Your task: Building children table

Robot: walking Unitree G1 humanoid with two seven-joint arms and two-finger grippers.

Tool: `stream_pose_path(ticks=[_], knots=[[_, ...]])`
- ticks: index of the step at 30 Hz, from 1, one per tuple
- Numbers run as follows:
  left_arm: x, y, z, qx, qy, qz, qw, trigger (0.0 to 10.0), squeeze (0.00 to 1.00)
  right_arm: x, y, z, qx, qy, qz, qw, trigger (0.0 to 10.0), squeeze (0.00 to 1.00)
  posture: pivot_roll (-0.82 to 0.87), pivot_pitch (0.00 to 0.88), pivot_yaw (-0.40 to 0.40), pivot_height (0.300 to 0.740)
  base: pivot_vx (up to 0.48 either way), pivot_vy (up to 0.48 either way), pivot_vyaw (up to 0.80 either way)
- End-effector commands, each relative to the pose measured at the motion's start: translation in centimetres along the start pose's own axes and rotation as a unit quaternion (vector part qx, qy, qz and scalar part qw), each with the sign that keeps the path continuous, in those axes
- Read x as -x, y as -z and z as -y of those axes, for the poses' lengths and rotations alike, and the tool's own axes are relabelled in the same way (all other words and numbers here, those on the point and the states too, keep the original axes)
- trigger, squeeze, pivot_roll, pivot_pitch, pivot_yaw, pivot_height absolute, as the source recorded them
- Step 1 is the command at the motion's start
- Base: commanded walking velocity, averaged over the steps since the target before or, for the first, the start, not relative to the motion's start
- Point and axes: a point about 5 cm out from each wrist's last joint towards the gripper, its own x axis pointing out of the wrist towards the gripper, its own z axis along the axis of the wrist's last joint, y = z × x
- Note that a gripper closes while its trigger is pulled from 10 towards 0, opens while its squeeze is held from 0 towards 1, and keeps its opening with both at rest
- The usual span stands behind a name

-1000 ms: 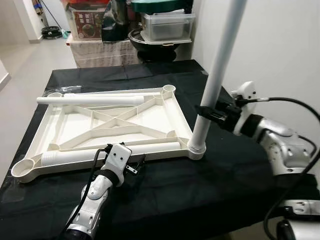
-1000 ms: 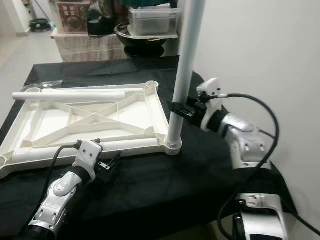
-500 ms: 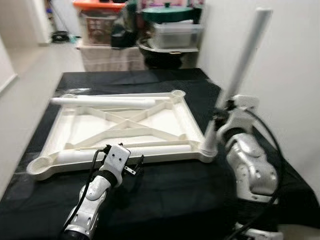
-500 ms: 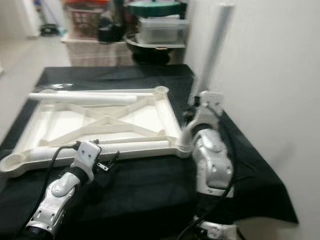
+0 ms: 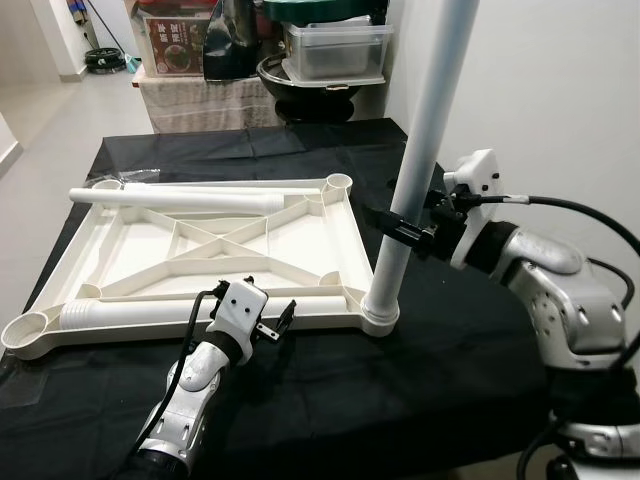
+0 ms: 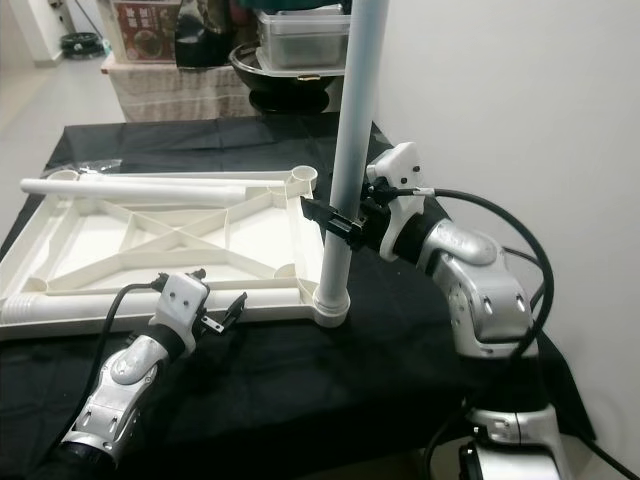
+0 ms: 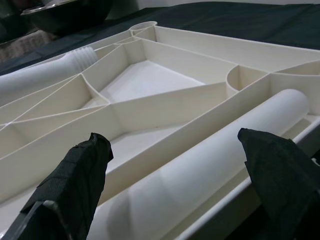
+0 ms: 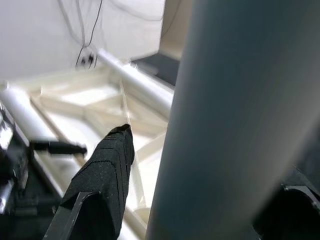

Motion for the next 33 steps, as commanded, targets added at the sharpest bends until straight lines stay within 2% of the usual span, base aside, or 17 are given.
stream_pose_path(ticks=[1, 3, 4, 5, 6, 11, 14, 16, 17, 19, 21, 24, 25, 28, 29, 32, 33], knots=[[0.3, 0.7, 0.0, -0.001, 0.0, -0.017, 1.0, 10.0, 0.0, -0.5, 0.3, 0.0, 0.01, -0.006, -0.011, 1.0, 10.0, 0.0, -0.01, 0.0, -0.069, 0.74, 0.0, 0.0, 0.0], [0.3, 0.7, 0.0, 0.0, -0.002, -0.017, 1.0, 10.0, 0.0, -1.0, 0.5, 0.6, 0.003, -0.003, -0.014, 1.0, 10.0, 0.0, -0.01, 0.0, -0.072, 0.74, 0.0, 0.0, 0.0], [0.4, 0.7, 0.0, 0.0, -0.003, -0.017, 1.0, 10.0, 0.0, -1.1, 0.6, 0.4, -0.005, -0.015, -0.009, 1.0, 1.8, 0.0, 0.0, 0.0, -0.074, 0.74, 0.0, 0.0, 0.0], [0.5, 0.7, 0.0, 0.0, -0.003, -0.017, 1.0, 10.0, 0.0, -1.1, 0.6, 0.3, -0.011, -0.026, -0.005, 1.0, 1.8, 0.0, 0.0, 0.0, -0.074, 0.74, 0.0, 0.0, 0.0], [0.6, 0.8, 0.0, 0.0, -0.003, -0.017, 1.0, 10.0, 0.0, -0.8, 0.8, 0.1, -0.019, -0.045, -0.005, 0.999, 0.0, 0.0, 0.0, 0.0, -0.072, 0.74, 0.0, 0.0, 0.0], [0.7, 0.9, -0.3, -0.003, -0.003, -0.02, 1.0, 10.0, 0.0, -0.7, 1.7, -0.6, -0.04, -0.043, -0.011, 0.998, 0.0, 0.0, -0.01, 0.0, -0.065, 0.74, 0.0, 0.0, 0.0], [0.6, 0.8, -0.3, -0.003, -0.002, -0.019, 1.0, 10.0, 0.0, -1.5, 2.9, -0.3, -0.076, 0.056, -0.03, 0.995, 0.0, 0.0, -0.01, 0.0, -0.06, 0.74, 0.0, 0.0, 0.0], [0.6, 0.8, -0.2, -0.003, -0.001, -0.019, 1.0, 10.0, 0.0, -1.9, 5.3, 0.5, -0.134, 0.227, -0.085, 0.961, 0.0, 0.0, -0.01, 0.0, -0.057, 0.74, 0.0, 0.0, 0.0], [0.6, 0.8, -0.2, -0.003, -0.001, -0.019, 1.0, 10.0, 0.0, -1.9, 5.3, 0.5, -0.134, 0.227, -0.085, 0.961, 0.0, 0.0, -0.01, 0.0, -0.057, 0.74, 0.0, 0.0, 0.0], [0.6, 0.8, -0.2, -0.003, 0.0, -0.019, 1.0, 10.0, 0.0, -1.8, 6.4, 0.5, -0.152, 0.29, -0.112, 0.938, 0.0, 0.0, -0.02, 0.0, -0.057, 0.74, 0.0, 0.0, 0.0], [0.5, 0.8, 0.1, -0.001, 0.003, -0.019, 1.0, 10.0, 0.0, -1.4, 8.6, -2.2, -0.187, 0.398, -0.145, 0.887, 0.0, 0.0, -0.02, 0.0, -0.051, 0.74, 0.0, 0.0, 0.0], [0.4, 0.8, 0.2, -0.001, 0.005, -0.019, 1.0, 10.0, 0.0, -1.6, 8.8, -4.1, -0.185, 0.413, -0.157, 0.878, 0.0, 0.0, -0.02, 0.0, -0.049, 0.74, 0.0, 0.0, 0.0], [0.4, 0.7, 0.2, -0.001, 0.006, -0.018, 1.0, 10.0, 0.0, -2.3, 8.4, -5.0, -0.176, 0.381, -0.158, 0.894, 10.0, 0.0, -0.02, 0.0, -0.048, 0.74, 0.0, 0.0, 0.0], [0.3, 0.7, 0.1, -0.002, 0.007, -0.019, 1.0, 10.0, 0.0, -3.1, 7.5, -5.5, -0.172, 0.35, -0.143, 0.91, 10.0, 0.0, -0.02, 0.0, -0.047, 0.74, 0.0, 0.0, 0.0], [0.3, 0.7, 0.0, -0.003, 0.007, -0.018, 1.0, 10.0, 0.0, -3.0, 6.8, -5.0, -0.173, 0.352, -0.121, 0.912, 10.0, 1.0, -0.02, 0.0, -0.047, 0.74, 0.0, 0.0, 0.0], [0.2, 0.7, 0.0, -0.002, 0.005, -0.018, 1.0, 10.0, 0.0, -2.9, 5.2, -3.3, -0.165, 0.356, -0.08, 0.916, 10.0, 1.0, -0.02, 0.0, -0.053, 0.74, 0.0, 0.0, 0.0], [0.3, 0.8, 0.0, -0.001, 0.004, -0.018, 1.0, 10.0, 0.0, -3.3, 4.2, -2.9, -0.172, 0.309, -0.058, 0.934, 10.0, 0.87, -0.02, 0.0, -0.053, 0.74, 0.0, 0.0, 0.0]])
